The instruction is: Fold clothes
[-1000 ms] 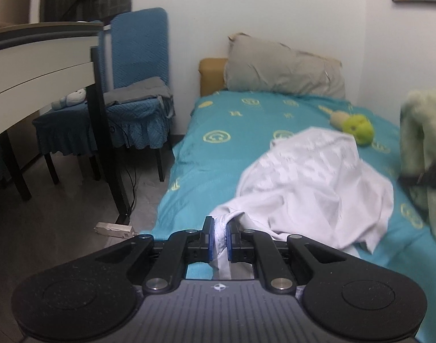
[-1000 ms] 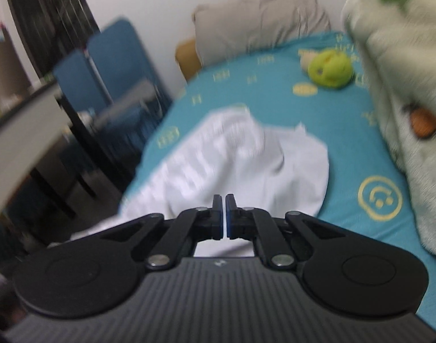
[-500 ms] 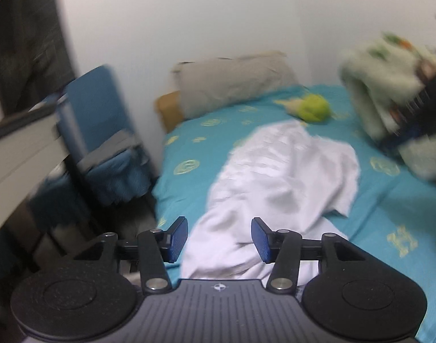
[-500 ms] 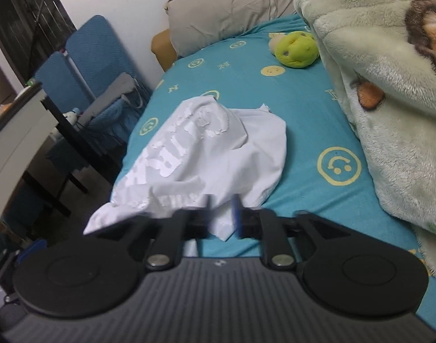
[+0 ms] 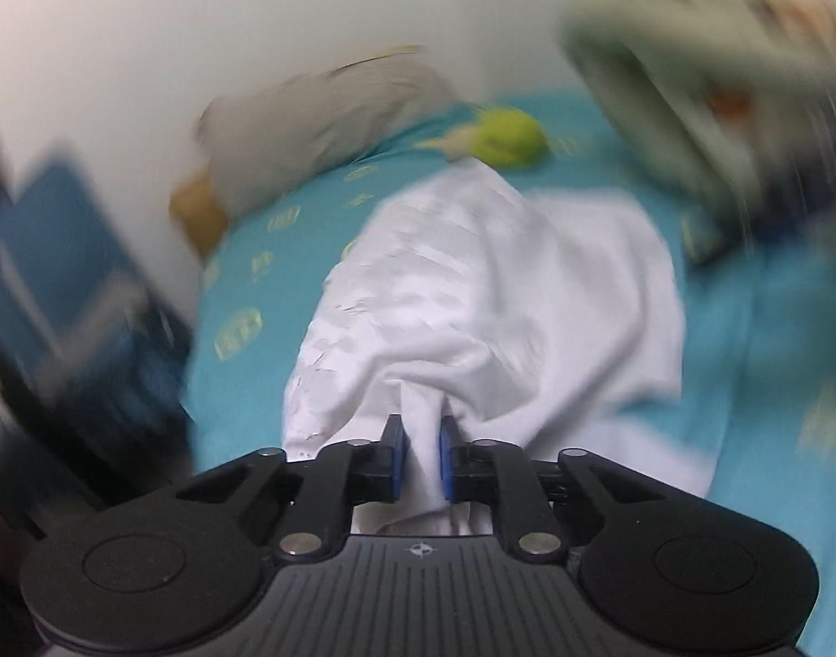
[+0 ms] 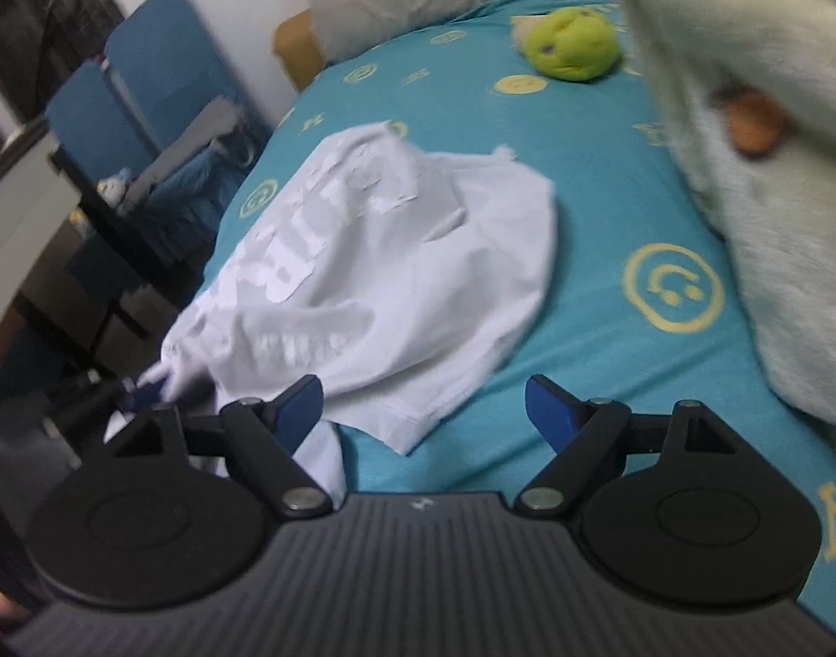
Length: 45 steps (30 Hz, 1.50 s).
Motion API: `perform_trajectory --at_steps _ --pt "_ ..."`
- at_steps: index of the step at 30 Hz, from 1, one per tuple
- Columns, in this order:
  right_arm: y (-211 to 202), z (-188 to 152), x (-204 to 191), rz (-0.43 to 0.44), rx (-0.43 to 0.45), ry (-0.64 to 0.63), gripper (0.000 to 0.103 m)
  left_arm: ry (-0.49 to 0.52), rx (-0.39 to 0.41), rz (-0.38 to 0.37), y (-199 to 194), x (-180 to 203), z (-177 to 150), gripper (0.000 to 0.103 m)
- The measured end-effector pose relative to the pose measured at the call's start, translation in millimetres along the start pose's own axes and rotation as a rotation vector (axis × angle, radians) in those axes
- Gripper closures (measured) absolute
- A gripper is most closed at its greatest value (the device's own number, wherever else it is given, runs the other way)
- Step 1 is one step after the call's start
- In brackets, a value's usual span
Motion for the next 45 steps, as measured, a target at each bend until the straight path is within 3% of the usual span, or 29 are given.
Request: perform_trajectory --at_steps 3,6,9,13,14,16,19,23,29,32,34,37,40,41,43,44,45 --pt "14.4 -6.4 -25.0 0.029 0.014 -0.128 0.021 -0.390 0.085 -0.156 -4.6 -51.3 2.8 0.092" --pt "26.9 -18.5 -45.8 0.062 0.015 -0.244 0.024 -0.618 0.113 -0.259 0.3 -79.2 -8.1 0.092" --pt "33.0 -18.9 -43.0 0.034 0.032 -0.266 0.028 -0.839 0.139 -0.359 5.0 -107.2 -18.8 0.092" --pt "41.0 -19.5 -39.2 -0.002 0.055 -0.296 0.044 -0.900 0.108 -0.399 6.0 -109.3 -32.8 0.092" --pt "42.9 -19.6 -38.3 -0.011 0.061 -0.303 0.060 -0.908 0.100 -0.408 5.9 -107.4 -35.7 0.092" --pt "46.9 -19.9 -36.4 -0.030 0.073 -0.318 0.082 -0.867 0.095 -0.379 3.8 -104.1 -36.0 0.092" --pt "44.1 -15.8 -38.0 -0.025 0.088 -0.304 0.092 -0.800 0.089 -0.331 0.4 -99.5 -35.8 0.091" --pt "7.5 2.3 -52.4 0.055 0.180 -0.247 0.093 -0.678 0.068 -0.264 -4.9 -87.6 -31.8 0.088" --pt "-44.6 29.6 -52.9 0.142 0.303 -0.131 0.094 -0.479 0.044 -0.158 -31.4 -61.0 -19.1 0.056" --pt "-61.8 37.7 -46.4 0.172 0.329 -0.072 0.095 -0.233 0.058 -0.020 -58.2 -27.6 -10.6 0.039" --pt "-69.5 41.7 -42.6 0.189 0.345 -0.040 0.095 -0.129 0.044 0.010 -63.8 1.7 -14.7 0.033" --pt "-79.5 48.2 -38.7 0.213 0.377 -0.005 0.095 -0.001 -0.033 0.031 -53.9 38.6 -24.6 0.035" --pt "-91.0 54.9 -36.1 0.240 0.417 0.014 0.095 0.119 -0.058 0.142 -42.7 49.6 -29.9 0.045" --pt "-94.0 56.8 -34.6 0.246 0.423 0.020 0.095 0.112 -0.070 0.174 -40.3 45.7 -31.1 0.047" --pt "-100.0 60.6 -31.7 0.258 0.434 0.031 0.095 0.003 -0.073 0.166 -44.1 30.1 -33.7 0.052" --pt "-103.1 62.5 -30.3 0.264 0.440 0.037 0.095 -0.056 -0.059 0.145 -50.2 22.5 -34.1 0.058" --pt "-106.0 63.8 -29.0 0.269 0.445 0.042 0.095 -0.116 -0.043 0.123 -56.8 15.0 -34.4 0.071"
Point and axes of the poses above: each gripper's, at about its wrist camera, not at the fingertips, and y roughly the way its jaws point, x to its right, z to its top, the point moved 7 cm from there along y, roughly the way its jaws point, and after that the axes turned 12 degrees about y, right-handed, at the moved point
